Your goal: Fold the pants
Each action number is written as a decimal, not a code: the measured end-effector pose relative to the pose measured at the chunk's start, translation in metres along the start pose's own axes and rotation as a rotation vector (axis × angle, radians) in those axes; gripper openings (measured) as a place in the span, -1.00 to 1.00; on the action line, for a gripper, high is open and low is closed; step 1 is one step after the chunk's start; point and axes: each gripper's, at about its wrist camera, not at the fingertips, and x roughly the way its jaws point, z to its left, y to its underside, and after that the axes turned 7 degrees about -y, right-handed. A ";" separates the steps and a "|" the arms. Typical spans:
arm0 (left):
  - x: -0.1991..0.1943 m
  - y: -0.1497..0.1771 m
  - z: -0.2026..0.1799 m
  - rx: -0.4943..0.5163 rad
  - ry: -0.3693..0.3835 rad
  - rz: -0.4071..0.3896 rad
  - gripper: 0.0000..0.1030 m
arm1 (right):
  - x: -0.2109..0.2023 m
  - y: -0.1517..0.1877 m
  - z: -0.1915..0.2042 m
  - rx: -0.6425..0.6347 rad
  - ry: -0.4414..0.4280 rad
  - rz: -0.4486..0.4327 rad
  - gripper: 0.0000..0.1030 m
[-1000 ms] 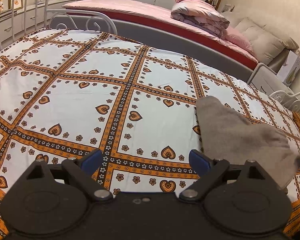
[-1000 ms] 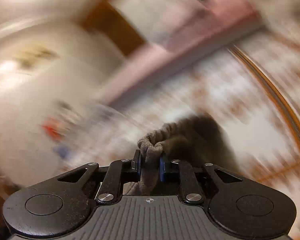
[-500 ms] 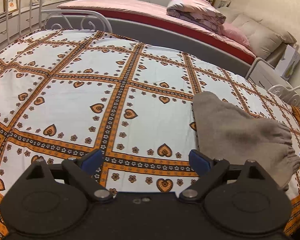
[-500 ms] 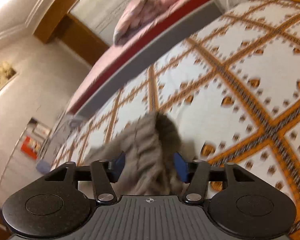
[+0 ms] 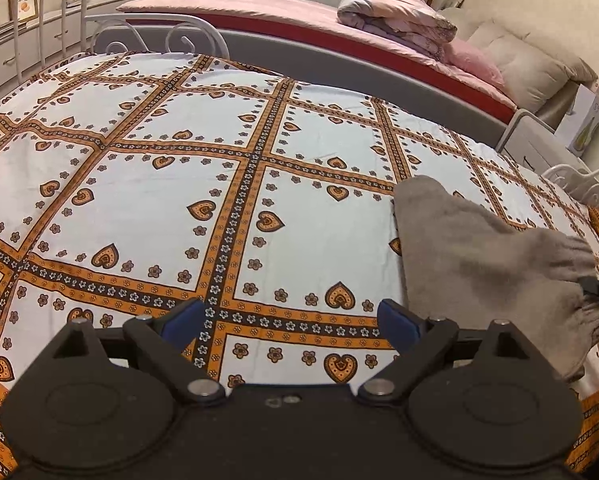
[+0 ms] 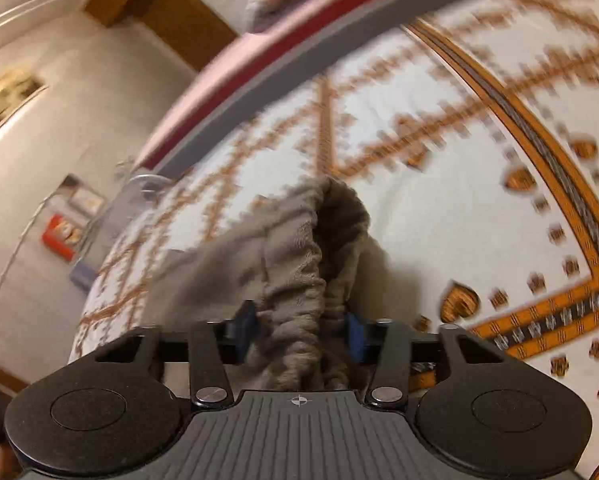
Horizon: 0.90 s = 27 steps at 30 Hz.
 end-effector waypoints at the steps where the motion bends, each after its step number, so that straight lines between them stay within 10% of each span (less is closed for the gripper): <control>1: 0.000 -0.001 0.000 -0.003 0.002 -0.001 0.68 | -0.005 0.000 0.001 -0.015 -0.004 -0.015 -0.36; 3: 0.001 -0.002 -0.002 -0.003 0.008 0.000 0.68 | -0.005 0.002 -0.007 0.013 0.033 0.004 -0.30; 6: 0.001 -0.001 -0.006 0.012 0.020 0.000 0.68 | -0.007 0.008 -0.029 0.133 0.045 0.031 0.30; 21: 0.004 0.001 -0.012 0.039 -0.008 0.006 0.70 | -0.004 0.024 -0.016 0.089 -0.048 0.080 0.10; 27: 0.002 0.005 -0.017 0.103 -0.032 0.000 0.72 | 0.000 0.029 0.002 0.025 -0.005 0.061 -0.34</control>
